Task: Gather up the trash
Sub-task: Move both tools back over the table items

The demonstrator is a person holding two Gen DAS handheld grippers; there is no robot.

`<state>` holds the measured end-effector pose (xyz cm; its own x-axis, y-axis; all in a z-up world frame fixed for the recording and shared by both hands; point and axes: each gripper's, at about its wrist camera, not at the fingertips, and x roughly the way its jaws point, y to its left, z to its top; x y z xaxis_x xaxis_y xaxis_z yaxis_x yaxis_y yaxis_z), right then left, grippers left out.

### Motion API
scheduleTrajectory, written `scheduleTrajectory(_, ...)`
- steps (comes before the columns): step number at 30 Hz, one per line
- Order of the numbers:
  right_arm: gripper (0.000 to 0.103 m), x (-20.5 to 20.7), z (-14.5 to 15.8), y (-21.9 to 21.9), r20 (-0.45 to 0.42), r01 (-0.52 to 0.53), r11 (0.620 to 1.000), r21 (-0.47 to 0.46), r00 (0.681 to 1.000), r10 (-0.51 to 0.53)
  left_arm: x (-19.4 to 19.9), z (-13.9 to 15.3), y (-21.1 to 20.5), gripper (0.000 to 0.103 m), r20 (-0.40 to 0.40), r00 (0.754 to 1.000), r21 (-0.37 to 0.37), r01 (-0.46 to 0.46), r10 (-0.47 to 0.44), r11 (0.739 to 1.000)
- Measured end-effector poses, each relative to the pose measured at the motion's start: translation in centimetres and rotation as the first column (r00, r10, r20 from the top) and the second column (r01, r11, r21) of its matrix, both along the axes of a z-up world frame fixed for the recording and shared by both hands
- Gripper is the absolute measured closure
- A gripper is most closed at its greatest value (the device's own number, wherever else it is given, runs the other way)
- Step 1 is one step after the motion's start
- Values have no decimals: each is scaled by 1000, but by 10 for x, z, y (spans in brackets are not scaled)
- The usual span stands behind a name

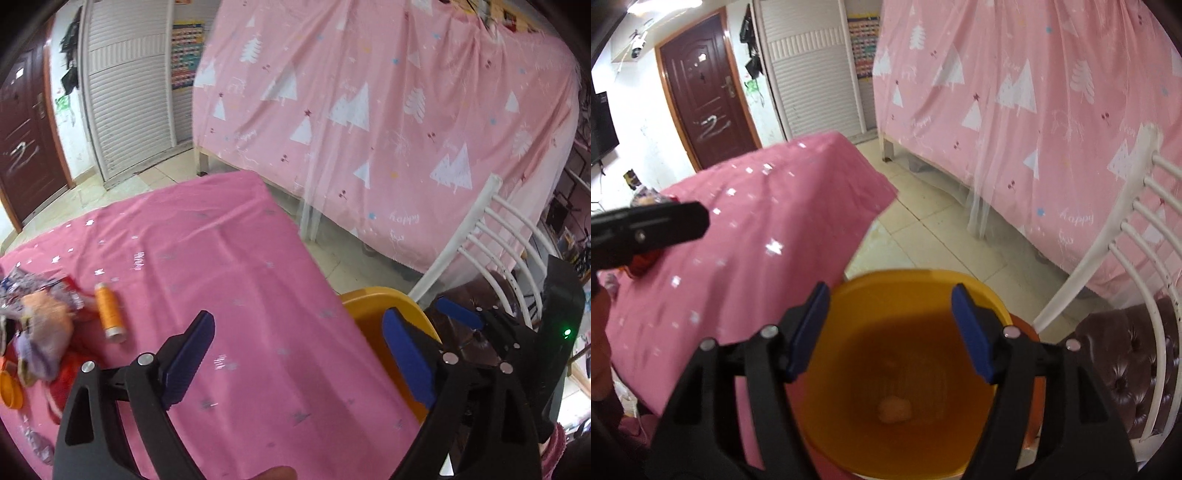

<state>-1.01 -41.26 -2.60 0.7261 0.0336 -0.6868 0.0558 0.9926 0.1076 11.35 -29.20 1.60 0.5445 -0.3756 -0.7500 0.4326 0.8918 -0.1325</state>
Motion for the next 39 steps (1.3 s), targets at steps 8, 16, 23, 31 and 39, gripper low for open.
scheduleTrajectory(8, 33, 8, 28, 41, 42, -54, 998, -17, 998, 54, -7, 19, 52, 17, 54, 996, -25, -65, 66, 998)
scheduleTrajectory(16, 33, 18, 45, 108, 62, -184, 982, -41, 980, 187, -6, 31, 128, 14, 97, 976, -3, -197, 196, 980)
scheduleTrajectory(23, 27, 27, 46, 167, 44, -296, 955, -28, 954, 297, -2, 27, 200, 14, 94, 953, 8, -289, 287, 957)
scheduleTrajectory(31, 25, 29, 42, 218, 12, -390, 921, -17, 921, 390, 6, 11, 257, 14, 66, 937, 30, -346, 344, 938)
scheduleTrajectory(39, 25, 40, 32, 249, -30, -432, 902, -15, 902, 431, 9, -10, 284, 14, 39, 937, 51, -349, 347, 936)
